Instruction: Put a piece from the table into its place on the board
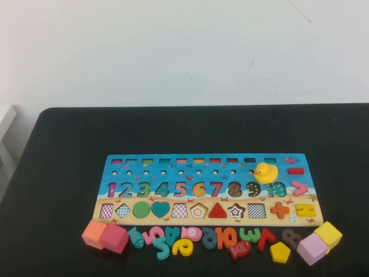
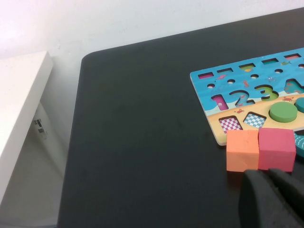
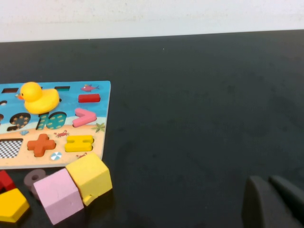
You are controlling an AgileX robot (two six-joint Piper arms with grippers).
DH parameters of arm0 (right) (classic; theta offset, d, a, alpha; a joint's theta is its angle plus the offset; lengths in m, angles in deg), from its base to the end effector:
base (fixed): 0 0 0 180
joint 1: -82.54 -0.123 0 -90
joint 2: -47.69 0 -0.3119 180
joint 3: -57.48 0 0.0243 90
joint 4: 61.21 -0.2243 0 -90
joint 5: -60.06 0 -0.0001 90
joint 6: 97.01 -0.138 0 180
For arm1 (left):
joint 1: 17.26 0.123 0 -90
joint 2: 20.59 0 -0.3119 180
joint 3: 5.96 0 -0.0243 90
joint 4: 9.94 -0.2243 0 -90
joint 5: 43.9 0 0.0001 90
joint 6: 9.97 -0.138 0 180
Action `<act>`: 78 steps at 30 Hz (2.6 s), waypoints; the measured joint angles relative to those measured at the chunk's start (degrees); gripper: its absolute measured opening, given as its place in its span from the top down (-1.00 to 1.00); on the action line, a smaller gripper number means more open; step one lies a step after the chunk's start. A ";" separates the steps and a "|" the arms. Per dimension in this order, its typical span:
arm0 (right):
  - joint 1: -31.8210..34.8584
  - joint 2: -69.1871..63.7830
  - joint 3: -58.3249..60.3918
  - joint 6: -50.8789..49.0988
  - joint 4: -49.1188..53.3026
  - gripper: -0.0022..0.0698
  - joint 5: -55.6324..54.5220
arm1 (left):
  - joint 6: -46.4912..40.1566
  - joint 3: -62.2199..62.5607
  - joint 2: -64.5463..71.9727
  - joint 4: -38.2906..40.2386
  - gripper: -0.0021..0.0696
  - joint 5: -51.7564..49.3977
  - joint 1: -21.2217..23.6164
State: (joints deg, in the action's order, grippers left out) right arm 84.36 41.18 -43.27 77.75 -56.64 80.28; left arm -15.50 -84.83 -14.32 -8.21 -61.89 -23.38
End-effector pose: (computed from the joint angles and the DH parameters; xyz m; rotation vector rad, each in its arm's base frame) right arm 0.0445 -0.0052 0.1612 0.0639 1.8476 -0.0360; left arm 0.0454 -0.0062 0.1689 0.1636 1.7925 -0.0363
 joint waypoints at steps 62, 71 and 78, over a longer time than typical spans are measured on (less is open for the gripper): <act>0.00 -6.56 -16.38 25.64 -41.88 0.89 16.42 | 0.02 0.00 0.00 0.00 0.95 -0.10 0.00; 0.00 -33.52 -41.52 47.29 -28.76 0.89 44.97 | 0.02 0.00 0.00 0.00 0.95 -0.10 0.00; -2.08 -51.49 -50.88 58.93 -31.34 0.89 48.60 | 0.02 0.00 0.00 0.00 0.95 -0.10 0.00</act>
State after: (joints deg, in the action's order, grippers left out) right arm 82.28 -10.31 -94.15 136.67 -87.98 128.88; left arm -15.48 -84.83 -14.32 -8.21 -61.99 -23.38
